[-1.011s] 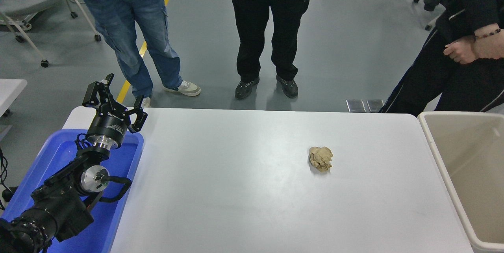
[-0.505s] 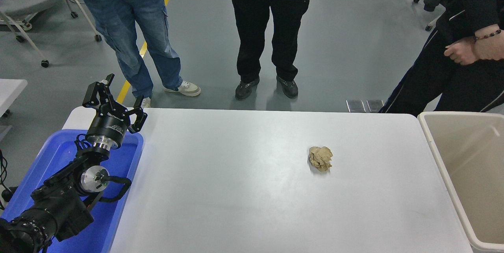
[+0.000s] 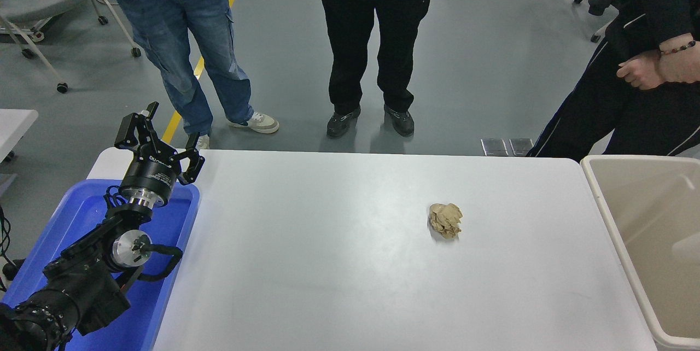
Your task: Dispose of the paper cup in the dustbin
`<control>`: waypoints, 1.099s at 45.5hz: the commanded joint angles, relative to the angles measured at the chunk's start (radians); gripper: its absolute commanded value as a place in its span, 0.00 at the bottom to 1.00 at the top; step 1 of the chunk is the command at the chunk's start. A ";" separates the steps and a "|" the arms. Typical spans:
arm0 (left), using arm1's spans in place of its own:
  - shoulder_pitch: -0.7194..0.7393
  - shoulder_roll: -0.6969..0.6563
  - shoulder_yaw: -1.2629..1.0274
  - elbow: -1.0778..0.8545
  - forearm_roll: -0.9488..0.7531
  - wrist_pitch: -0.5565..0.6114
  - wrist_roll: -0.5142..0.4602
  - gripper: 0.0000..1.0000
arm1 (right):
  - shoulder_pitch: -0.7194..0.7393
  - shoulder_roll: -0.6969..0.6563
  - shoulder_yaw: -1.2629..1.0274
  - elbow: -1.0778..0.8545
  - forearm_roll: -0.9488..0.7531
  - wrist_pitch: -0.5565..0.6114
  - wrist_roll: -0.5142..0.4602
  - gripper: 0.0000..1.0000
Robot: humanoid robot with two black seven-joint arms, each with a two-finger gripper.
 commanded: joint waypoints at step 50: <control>0.000 0.000 0.000 0.001 0.000 0.000 0.000 1.00 | 0.330 -0.092 0.833 0.415 0.001 -0.217 0.012 0.99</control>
